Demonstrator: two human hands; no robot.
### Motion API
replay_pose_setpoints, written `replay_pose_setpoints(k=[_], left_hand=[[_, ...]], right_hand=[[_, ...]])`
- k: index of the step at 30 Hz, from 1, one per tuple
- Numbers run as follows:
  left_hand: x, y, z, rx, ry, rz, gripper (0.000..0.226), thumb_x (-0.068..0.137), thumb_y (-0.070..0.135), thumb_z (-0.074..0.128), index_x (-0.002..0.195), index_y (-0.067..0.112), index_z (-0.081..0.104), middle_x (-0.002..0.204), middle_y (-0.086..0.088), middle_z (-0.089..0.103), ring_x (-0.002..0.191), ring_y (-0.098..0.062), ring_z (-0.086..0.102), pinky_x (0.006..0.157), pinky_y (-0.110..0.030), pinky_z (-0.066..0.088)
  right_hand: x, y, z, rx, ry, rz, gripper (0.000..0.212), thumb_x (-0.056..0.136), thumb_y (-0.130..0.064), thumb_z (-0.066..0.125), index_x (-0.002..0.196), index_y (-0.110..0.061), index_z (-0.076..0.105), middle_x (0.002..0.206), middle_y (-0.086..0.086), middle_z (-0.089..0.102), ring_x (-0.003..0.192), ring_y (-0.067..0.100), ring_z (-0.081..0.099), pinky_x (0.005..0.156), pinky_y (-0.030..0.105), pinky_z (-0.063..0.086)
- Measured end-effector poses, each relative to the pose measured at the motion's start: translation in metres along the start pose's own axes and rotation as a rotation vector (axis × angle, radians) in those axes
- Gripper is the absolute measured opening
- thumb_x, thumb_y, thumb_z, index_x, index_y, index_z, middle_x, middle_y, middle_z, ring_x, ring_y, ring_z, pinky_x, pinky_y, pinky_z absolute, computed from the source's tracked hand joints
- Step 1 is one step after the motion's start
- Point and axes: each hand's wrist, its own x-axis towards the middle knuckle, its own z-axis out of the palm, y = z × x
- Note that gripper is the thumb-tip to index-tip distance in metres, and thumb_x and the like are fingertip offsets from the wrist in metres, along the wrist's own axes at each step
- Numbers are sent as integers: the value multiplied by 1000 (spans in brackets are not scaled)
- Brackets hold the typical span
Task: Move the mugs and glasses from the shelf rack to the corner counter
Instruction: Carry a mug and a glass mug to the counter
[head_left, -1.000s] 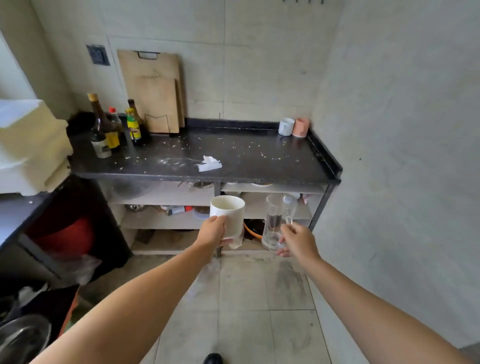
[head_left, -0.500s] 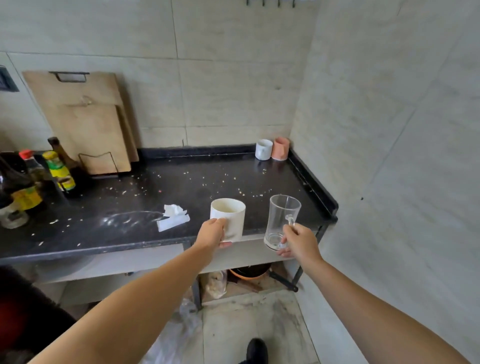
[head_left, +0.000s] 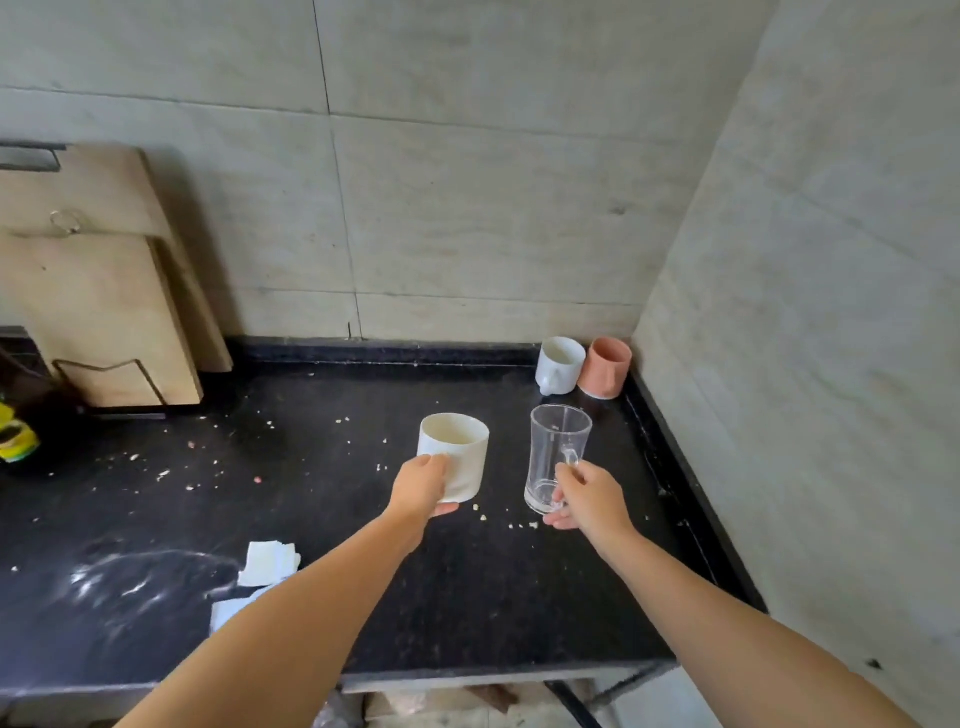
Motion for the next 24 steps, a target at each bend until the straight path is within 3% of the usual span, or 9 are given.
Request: replay_pose_setpoints(k=[8,14,21,24], left_hand=[[134,37,20,-8,34,-19,25,94,16,40,109,6,57,86,-6,50,70,-15,51,65,-29,54],[217,48,39,-9,37,30,22,96,18,41,102,8,59,100,-7,59,91,-21,58,67,-26,53],[268,45,51,13,15,62,26,95,19,41,96,7,64,97,-5,63,82,-13,59,81,-36,57],[280,43,54,-20,11,60,26,95,18,42,93,6,65,94,-4,63,81,-14,59,79,-34,57]], right_hand=[[129,-44,52,49,-39,13,30,99,-27,46,70,-17,51,75,5,62,65,22,72,69,34,62],[206,-61,93,82,25,-40,26,100,-26,44,79,-13,54,74,0,61,67,18,71,70,36,62],[257,-57,120,139,109,-62,20,99,-28,45,82,-23,55,88,3,64,76,16,71,77,33,60],[269,-54,127,179,125,-49,18,99,-29,46,83,-27,54,91,3,65,80,17,71,78,33,60]])
